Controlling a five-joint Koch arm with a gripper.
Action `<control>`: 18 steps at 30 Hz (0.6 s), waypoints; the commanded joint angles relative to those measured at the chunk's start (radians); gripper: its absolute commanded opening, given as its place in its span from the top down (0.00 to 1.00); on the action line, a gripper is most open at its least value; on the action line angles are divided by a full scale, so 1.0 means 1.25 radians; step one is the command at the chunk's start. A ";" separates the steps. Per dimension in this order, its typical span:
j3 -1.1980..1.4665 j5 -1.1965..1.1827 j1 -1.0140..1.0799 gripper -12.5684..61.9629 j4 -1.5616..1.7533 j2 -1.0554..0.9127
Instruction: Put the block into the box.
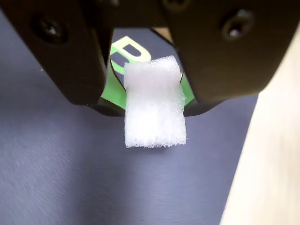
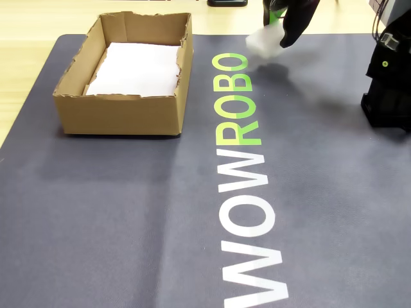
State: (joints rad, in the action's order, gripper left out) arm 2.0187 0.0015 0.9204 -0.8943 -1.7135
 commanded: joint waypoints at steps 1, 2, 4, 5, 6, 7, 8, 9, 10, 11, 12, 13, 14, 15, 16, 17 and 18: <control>-0.028 0.050 -0.002 0.89 0.020 -0.047; -0.027 0.075 -0.009 0.89 0.020 -0.065; -0.015 0.140 -0.032 0.89 0.040 -0.119; -0.006 0.162 -0.042 0.89 0.056 -0.141; 0.004 0.180 -0.052 0.89 0.081 -0.163; 0.015 0.210 -0.067 0.89 0.107 -0.187; 0.023 0.247 -0.076 0.89 0.121 -0.207; 0.029 0.259 -0.086 0.89 0.140 -0.218; 0.040 0.280 -0.091 0.89 0.156 -0.234; 0.049 0.299 -0.101 0.89 0.169 -0.248; 0.055 0.303 -0.109 0.89 0.183 -0.259; 0.063 0.303 -0.121 0.89 0.199 -0.277; 0.063 0.301 -0.131 0.89 0.202 -0.283; 0.061 0.295 -0.155 0.89 0.207 -0.293; 0.063 0.287 -0.163 0.96 0.216 -0.302; 0.070 0.275 -0.171 1.00 0.247 -0.310; 0.076 0.280 -0.184 1.00 0.248 -0.313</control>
State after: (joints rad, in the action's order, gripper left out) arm 2.1445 0.3160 0.7041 -0.6888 -2.0647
